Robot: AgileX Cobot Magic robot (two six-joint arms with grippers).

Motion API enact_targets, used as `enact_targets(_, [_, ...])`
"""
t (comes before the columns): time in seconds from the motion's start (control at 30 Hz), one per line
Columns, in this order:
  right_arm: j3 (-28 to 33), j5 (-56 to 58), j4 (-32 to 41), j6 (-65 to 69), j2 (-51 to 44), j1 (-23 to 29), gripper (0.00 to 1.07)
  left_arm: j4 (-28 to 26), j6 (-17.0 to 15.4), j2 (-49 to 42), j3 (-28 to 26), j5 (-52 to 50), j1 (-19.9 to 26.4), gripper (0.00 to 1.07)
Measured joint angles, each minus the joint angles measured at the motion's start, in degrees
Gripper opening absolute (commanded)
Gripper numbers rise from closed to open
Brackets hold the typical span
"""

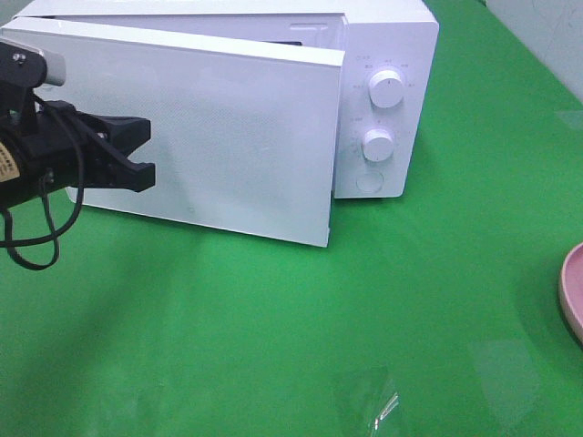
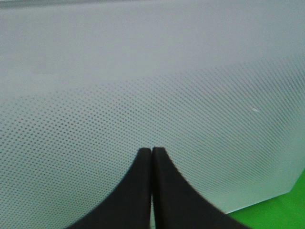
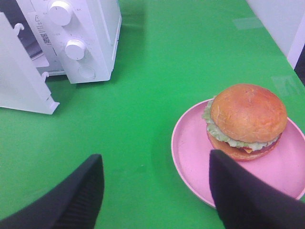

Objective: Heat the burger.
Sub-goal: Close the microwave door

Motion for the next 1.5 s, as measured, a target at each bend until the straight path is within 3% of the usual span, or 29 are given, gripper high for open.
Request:
enact_targets(0.23, [0.0, 0.0, 0.0, 0.0, 0.0, 0.0, 0.64, -6.36, 1.15, 4.47, -5.39, 1.26, -3.72, 0.0])
enact_targets(0.57, [0.0, 0.0, 0.0, 0.0, 0.0, 0.0, 0.64, -14.09, 6.59, 11.12, -16.1, 5.67, -9.17, 0.0])
enact_targets(0.77, [0.0, 0.0, 0.0, 0.0, 0.0, 0.0, 0.64, -14.21, 9.17, 14.27, -21.49, 11.86, -12.03, 0.0])
enact_targets(1.07, [0.0, 0.0, 0.0, 0.0, 0.0, 0.0, 0.64, -14.21, 9.85, 18.33, -29.56, 17.07, -13.75, 0.0])
enact_targets(1.33, [0.0, 0.0, 0.0, 0.0, 0.0, 0.0, 0.64, -13.29, 10.03, 19.6, -32.09, 19.42, -14.84, 0.0])
enact_targets(1.5, [0.0, 0.0, 0.0, 0.0, 0.0, 0.0, 0.64, -16.33, 9.8, 19.19, -33.35, 22.52, -17.02, 0.0])
